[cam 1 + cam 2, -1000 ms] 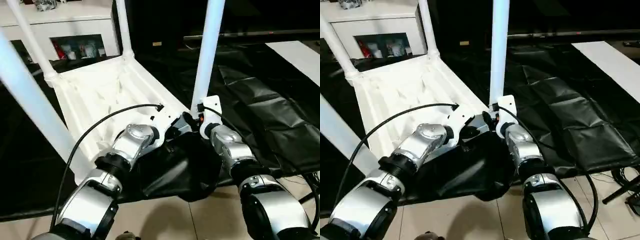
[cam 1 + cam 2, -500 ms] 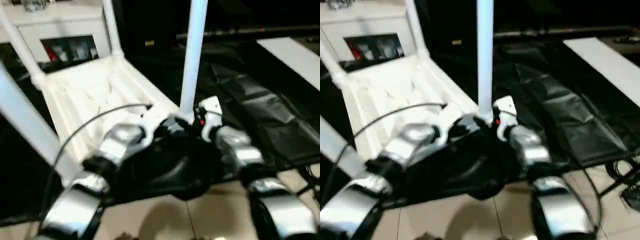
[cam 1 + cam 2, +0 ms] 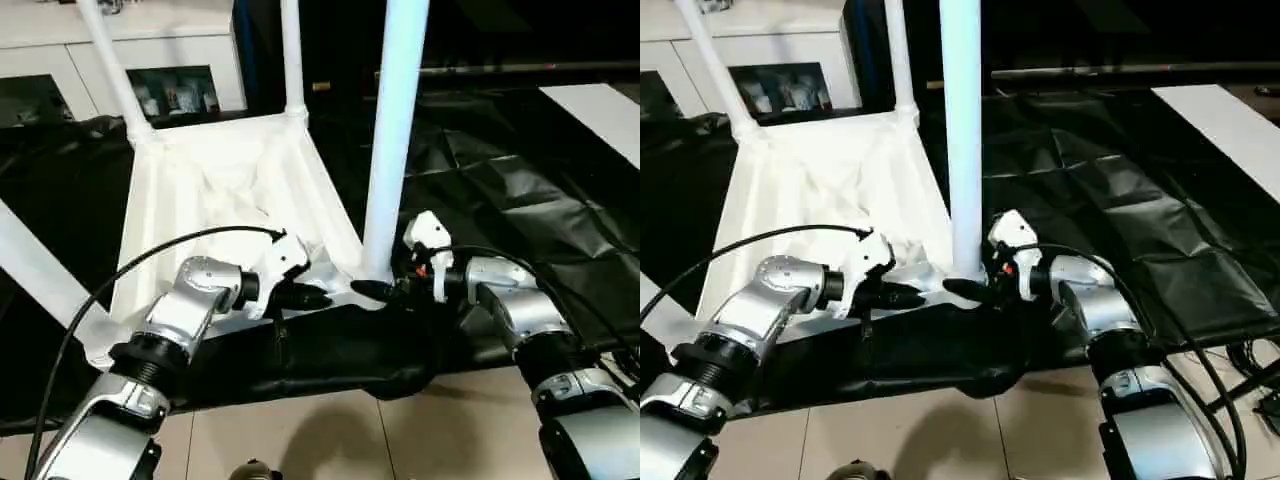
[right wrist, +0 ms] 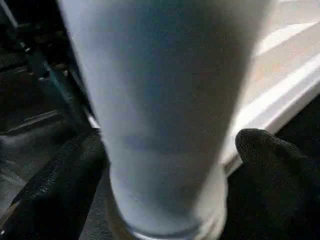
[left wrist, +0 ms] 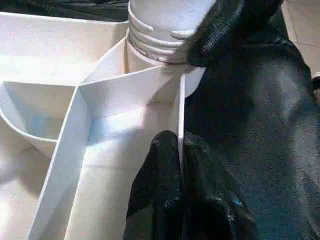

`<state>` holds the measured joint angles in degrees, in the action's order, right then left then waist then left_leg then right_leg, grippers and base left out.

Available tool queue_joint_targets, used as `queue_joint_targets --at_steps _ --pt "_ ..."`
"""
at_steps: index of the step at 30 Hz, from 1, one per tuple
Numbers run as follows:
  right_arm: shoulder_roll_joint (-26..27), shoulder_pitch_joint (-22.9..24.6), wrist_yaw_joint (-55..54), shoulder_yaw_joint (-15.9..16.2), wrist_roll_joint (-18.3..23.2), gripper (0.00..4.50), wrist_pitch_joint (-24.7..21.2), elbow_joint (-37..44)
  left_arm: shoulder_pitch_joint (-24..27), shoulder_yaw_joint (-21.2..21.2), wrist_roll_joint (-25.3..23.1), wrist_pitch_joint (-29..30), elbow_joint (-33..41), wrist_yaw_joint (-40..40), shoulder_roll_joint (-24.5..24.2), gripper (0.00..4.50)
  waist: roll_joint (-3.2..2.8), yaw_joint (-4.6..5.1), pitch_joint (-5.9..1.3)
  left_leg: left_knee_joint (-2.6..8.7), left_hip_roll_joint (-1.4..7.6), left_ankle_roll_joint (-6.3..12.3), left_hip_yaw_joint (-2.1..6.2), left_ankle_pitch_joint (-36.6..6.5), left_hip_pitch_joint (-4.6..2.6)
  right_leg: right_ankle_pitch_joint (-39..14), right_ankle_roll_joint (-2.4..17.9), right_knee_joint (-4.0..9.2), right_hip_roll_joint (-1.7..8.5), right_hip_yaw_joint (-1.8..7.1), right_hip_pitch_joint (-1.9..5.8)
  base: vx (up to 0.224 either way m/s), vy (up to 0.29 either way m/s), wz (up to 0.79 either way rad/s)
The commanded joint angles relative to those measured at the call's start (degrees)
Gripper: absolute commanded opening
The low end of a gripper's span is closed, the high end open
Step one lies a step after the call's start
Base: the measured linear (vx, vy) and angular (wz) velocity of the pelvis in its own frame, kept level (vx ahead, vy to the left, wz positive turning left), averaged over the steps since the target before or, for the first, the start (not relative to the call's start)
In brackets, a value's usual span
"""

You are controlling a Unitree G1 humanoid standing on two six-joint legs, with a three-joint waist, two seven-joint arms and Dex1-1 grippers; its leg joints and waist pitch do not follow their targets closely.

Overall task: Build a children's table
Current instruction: Rotate leg to tighten

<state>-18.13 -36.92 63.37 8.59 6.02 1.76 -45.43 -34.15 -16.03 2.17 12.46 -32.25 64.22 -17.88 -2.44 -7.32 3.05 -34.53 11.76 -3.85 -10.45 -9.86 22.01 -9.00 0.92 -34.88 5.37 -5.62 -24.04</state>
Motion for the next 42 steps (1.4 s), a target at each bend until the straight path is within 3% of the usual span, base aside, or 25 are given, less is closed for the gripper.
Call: queue_joint_targets --at_steps 1,22,25,28,31,35,41,42 --pt "-0.15 0.21 0.85 0.87 -0.52 4.44 -0.33 1.19 -0.31 0.95 3.31 -1.32 3.58 2.18 0.90 0.00 1.34 0.20 -4.25 3.89 1.53 4.13 0.30 -11.42 -0.73 -16.73 11.39 4.13 3.29 2.73 3.27 0.000 0.000 0.00" --pt "1.02 0.15 -0.79 -0.42 -0.12 2.81 0.12 -0.28 0.93 1.33 2.92 0.67 5.73 1.07 0.47 0.00 1.44 0.14 -4.26 3.87 1.54 3.94 0.30 -10.73 -0.72 -16.64 11.11 4.07 3.28 2.77 3.27 0.000 0.000 0.00" --pt "3.53 -0.69 -11.79 -3.17 -0.61 2.75 0.33 -4.77 -0.83 2.15 0.50 0.22 1.93 -5.68 2.23 0.00 1.18 0.30 -4.22 3.97 1.52 3.40 0.40 -11.13 -0.71 -16.79 11.19 4.12 3.34 2.77 3.24 0.000 0.000 0.00" --pt "5.76 -0.98 -19.84 -4.53 -1.09 2.75 -0.05 -7.07 -2.82 2.65 -1.61 -0.68 -2.16 -12.14 4.29 0.00 1.17 1.18 -3.95 4.19 1.21 1.95 0.43 -12.64 -0.78 -19.83 10.19 4.71 3.26 2.69 3.15 0.000 0.000 0.00" --pt "9.72 -2.32 -36.29 -7.91 -0.82 2.74 -2.04 -10.72 -7.04 4.15 -4.98 -0.69 -10.06 -27.47 8.55 0.00 0.91 1.43 -4.09 4.17 1.08 0.85 0.51 -13.22 -1.18 -20.35 9.57 4.85 3.24 2.74 3.14 0.000 0.000 0.00" --pt "13.27 -4.87 -48.09 -9.68 -1.12 2.74 -2.39 -14.64 -10.90 5.93 -6.13 -1.86 -16.91 -40.72 13.01 0.00 0.85 1.19 -4.39 3.94 0.91 1.67 0.40 -11.63 -0.89 -17.12 10.08 4.68 3.19 2.68 3.37 0.000 0.000 0.00" --pt "14.78 -6.22 -48.51 -9.22 -2.09 2.74 -1.58 -15.54 -12.04 6.13 -6.12 -3.23 -19.01 -40.92 14.13 0.00 1.06 0.86 -4.61 3.70 0.84 3.86 0.27 -9.60 -0.63 -12.95 11.11 4.29 3.18 2.61 3.55 0.000 0.000 0.00" --pt "14.96 -6.40 -48.55 -9.11 -2.30 3.09 -1.55 -15.61 -12.17 6.06 -6.05 -3.52 -19.26 -40.38 14.19 0.00 1.05 0.87 -4.55 3.75 0.86 4.11 0.29 -9.75 -0.62 -13.15 11.17 4.32 3.17 2.58 3.55 0.000 0.000 0.00"
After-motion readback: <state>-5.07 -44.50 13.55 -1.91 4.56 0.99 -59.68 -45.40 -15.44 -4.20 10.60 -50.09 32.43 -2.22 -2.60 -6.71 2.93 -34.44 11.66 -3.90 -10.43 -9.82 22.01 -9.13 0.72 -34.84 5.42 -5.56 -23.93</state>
